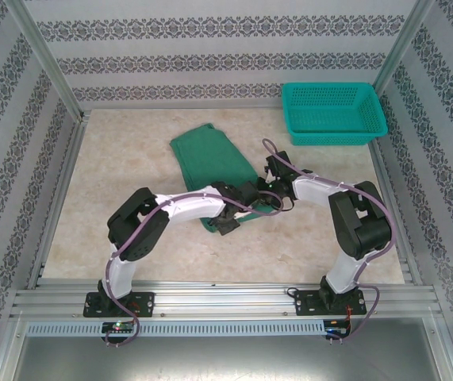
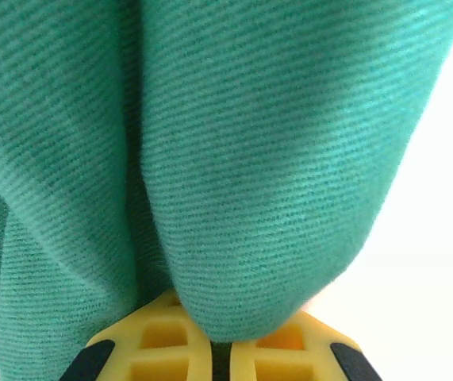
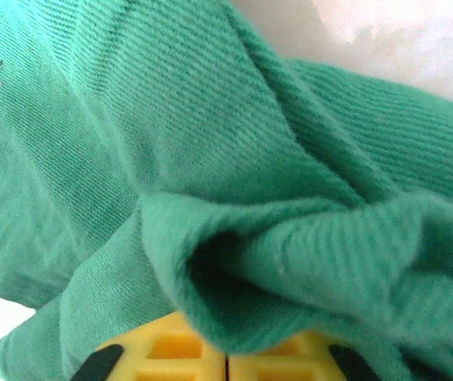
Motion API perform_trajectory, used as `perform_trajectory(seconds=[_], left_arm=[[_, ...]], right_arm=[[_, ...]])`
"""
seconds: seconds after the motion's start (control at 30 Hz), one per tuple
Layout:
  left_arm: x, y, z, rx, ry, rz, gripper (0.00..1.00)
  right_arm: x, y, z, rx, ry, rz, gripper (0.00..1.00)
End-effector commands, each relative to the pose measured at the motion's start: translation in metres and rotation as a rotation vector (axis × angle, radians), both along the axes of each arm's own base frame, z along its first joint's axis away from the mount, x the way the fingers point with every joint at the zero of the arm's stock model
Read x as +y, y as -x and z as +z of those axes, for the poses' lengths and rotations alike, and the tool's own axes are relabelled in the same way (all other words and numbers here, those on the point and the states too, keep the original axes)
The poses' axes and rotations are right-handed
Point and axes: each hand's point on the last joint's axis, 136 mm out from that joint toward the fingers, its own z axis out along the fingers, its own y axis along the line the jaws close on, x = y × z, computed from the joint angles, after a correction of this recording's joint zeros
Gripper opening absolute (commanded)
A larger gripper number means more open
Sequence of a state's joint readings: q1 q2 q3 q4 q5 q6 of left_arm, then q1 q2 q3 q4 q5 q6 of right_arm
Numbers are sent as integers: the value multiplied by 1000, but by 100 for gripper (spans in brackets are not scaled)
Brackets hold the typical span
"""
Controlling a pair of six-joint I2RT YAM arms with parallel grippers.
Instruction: Roll up the long pants
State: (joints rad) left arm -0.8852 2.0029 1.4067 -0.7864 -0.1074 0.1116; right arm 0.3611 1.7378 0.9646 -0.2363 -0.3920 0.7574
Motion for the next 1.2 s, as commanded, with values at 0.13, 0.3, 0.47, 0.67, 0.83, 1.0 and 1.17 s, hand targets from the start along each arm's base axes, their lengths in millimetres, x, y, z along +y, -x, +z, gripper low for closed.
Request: perform_trajectory(seconds=[0.13,0.3,0.47,0.67,0.83,1.0,1.17], left_arm=[[-23,89,34,413,257,1,0],[-48,100,75,527,447,-11,0],[-69,96,107,734,696,75,0],[-64,63,109,893,841,316,0],[-51,45,90,1020,905,508,0],[-37,48,73,1063,878,610,0],[-15,33,65,1016,897,738,0]], right_arm=[[-37,-24,71,-165,6,-64,61],[-44,-20,107,-232,4,-54,63],[-45,-9,127,-251,-5,-38,63],[-57,13,131,-259,22,-57,62],[-65,26,143,-292,28,-75,62],[-60,44,158,-271,-6,-22,62],[-46,70,165,-225,-90,56,48]])
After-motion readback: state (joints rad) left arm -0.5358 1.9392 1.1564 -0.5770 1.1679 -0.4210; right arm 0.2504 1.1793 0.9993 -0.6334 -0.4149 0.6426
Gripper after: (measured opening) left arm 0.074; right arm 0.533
